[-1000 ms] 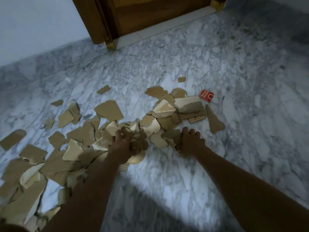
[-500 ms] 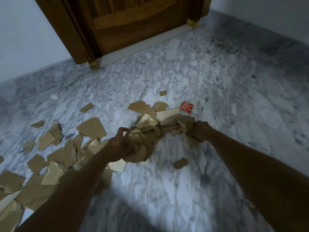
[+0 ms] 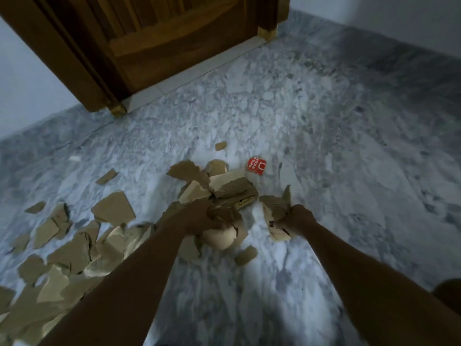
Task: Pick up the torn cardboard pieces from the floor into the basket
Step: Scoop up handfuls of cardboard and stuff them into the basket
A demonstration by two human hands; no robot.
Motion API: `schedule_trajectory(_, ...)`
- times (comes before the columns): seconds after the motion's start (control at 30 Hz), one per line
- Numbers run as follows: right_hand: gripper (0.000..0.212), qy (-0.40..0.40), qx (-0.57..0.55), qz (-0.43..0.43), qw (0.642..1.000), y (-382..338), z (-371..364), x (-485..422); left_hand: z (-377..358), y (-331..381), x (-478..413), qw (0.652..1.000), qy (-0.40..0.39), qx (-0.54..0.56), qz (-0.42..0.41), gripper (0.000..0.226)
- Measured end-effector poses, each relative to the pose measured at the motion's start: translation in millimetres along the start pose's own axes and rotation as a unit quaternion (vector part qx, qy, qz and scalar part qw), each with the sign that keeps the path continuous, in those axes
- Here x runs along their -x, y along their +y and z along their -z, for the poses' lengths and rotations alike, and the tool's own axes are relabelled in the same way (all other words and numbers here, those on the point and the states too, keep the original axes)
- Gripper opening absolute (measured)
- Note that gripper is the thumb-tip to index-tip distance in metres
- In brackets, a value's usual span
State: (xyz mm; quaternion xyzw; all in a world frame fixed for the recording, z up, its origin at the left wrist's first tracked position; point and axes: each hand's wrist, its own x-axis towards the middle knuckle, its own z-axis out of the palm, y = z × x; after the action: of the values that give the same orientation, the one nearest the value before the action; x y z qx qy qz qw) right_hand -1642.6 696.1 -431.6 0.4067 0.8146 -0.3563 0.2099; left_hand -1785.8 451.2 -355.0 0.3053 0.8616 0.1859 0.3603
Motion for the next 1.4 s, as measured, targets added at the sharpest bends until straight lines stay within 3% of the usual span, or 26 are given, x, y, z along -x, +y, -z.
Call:
schedule_trajectory(0.13,0.067,-0.034,0.072,0.127,0.989,-2,11,10,20,4,-24,1.0,0.015,-0.028,0.002,0.034)
schedule_trajectory(0.2,0.078,-0.08,0.158,0.197,0.964,-7,14,27,35,4,-41,0.999,0.021,-0.039,0.002,0.039)
schedule_trajectory(0.3,0.074,-0.125,0.271,0.251,0.921,-23,4,52,52,6,-71,0.996,-0.009,-0.088,0.001,0.051)
schedule_trajectory(0.47,0.06,-0.091,0.319,0.299,0.895,-54,-48,69,54,5,-120,0.988,-0.009,-0.145,-0.05,0.054)
schedule_trajectory(0.63,0.042,-0.098,0.285,0.257,0.918,-66,-68,71,34,-10,-137,0.965,0.017,-0.247,-0.092,0.084)
schedule_trajectory(0.77,0.047,-0.131,0.269,0.199,0.933,-62,-75,65,27,-14,-132,0.955,0.072,-0.26,-0.121,0.076)
schedule_trajectory(0.83,0.05,-0.165,0.264,0.153,0.938,-60,-72,67,26,-10,-124,0.961,0.087,-0.224,-0.137,0.066)
schedule_trajectory(0.97,0.059,-0.223,0.266,0.06,0.936,-65,-26,57,42,-2,-105,0.986,0.064,0.022,-0.154,0.057)
schedule_trajectory(1.07,0.05,-0.182,0.229,0.032,0.956,-90,35,19,74,-5,-102,0.988,0.048,0.114,-0.097,0.072)
schedule_trajectory(1.13,0.047,-0.13,0.198,0.041,0.971,-110,69,-8,98,-11,-112,0.99,0.046,0.112,-0.069,0.063)
schedule_trajectory(1.2,0.058,-0.07,0.195,0.06,0.976,-129,88,-37,121,-18,-128,0.995,0.033,0.088,-0.044,0.045)
schedule_trajectory(1.27,0.073,-0.02,0.216,0.068,0.974,-143,88,-64,139,-27,-149,0.997,0.019,0.076,-0.015,0.037)
schedule_trajectory(1.4,0.079,0.002,0.221,0.068,0.973,-144,53,-113,146,-30,-196,0.999,-0.025,-0.003,0.02,0.044)
